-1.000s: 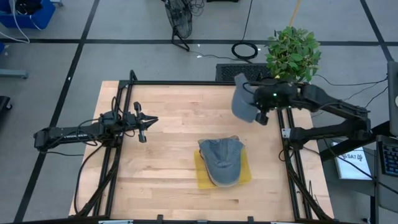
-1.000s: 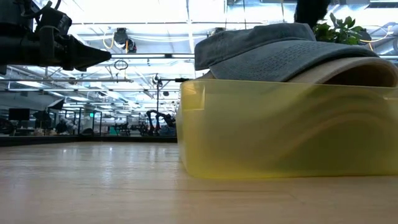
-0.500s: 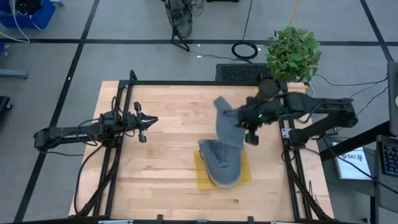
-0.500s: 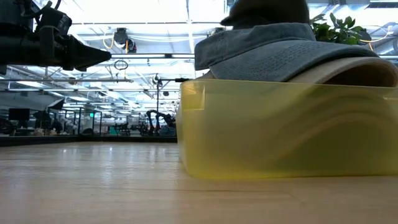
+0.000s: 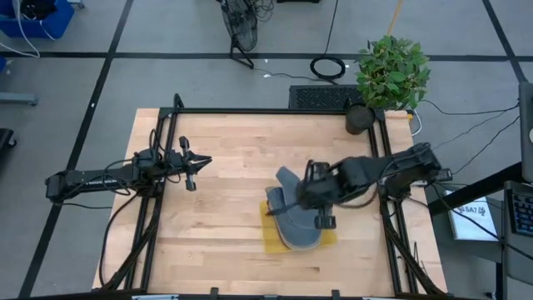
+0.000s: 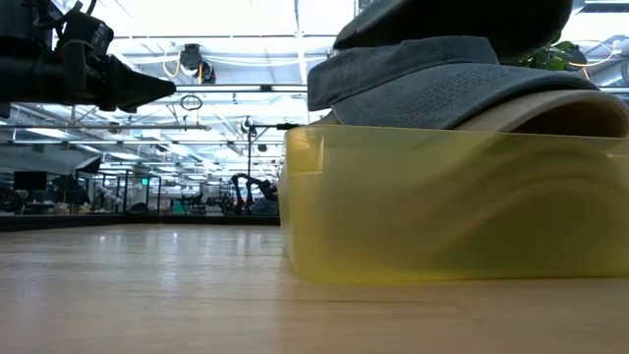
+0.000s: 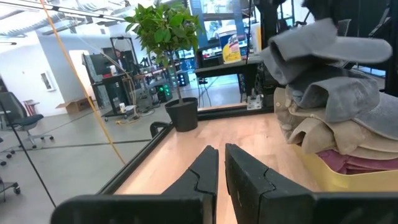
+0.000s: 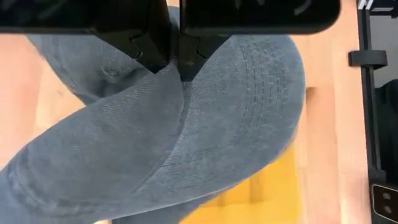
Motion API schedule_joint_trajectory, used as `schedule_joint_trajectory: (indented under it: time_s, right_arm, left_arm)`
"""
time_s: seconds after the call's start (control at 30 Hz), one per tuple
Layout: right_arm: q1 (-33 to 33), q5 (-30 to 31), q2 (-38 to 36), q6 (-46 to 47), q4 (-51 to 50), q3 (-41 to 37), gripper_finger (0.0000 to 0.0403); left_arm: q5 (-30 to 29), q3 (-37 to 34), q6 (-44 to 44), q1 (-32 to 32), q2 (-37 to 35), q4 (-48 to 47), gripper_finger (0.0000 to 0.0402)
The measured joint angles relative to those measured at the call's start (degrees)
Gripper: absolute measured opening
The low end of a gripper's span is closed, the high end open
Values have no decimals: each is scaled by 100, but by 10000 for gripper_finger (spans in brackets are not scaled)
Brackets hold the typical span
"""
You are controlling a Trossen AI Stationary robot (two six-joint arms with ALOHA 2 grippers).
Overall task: Pick and place caps into container
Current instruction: Put the blue cap into the yellow container
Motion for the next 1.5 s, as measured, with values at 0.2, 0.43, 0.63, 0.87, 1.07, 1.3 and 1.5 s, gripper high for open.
schedule_joint_trajectory:
  time_s: [0.2,0.43,0.63,0.87,1.07,1.3,1.5]
  right_arm:
    - [202,-295,611,-9,-2,356,0]
    - [354,-321,956,139,-10,373,0]
    - [336,-319,1296,403,44,373,0]
    - [187,-344,1487,367,159,95,0]
    - [102,-341,1489,299,175,-16,4]
    - [97,-328,1493,143,291,-23,15]
    - [90,-328,1493,183,285,-26,58]
  left_arm:
    - [0,-1,-26,0,1,0,37]
    - [0,-1,-39,0,1,0,37]
    - [0,-1,-58,-1,1,0,37]
    - [4,-1,-125,-1,1,5,37]
    - [8,-1,-131,0,1,7,37]
    - [8,-1,-131,1,-1,7,37]
    - [8,-1,-129,1,1,7,37]
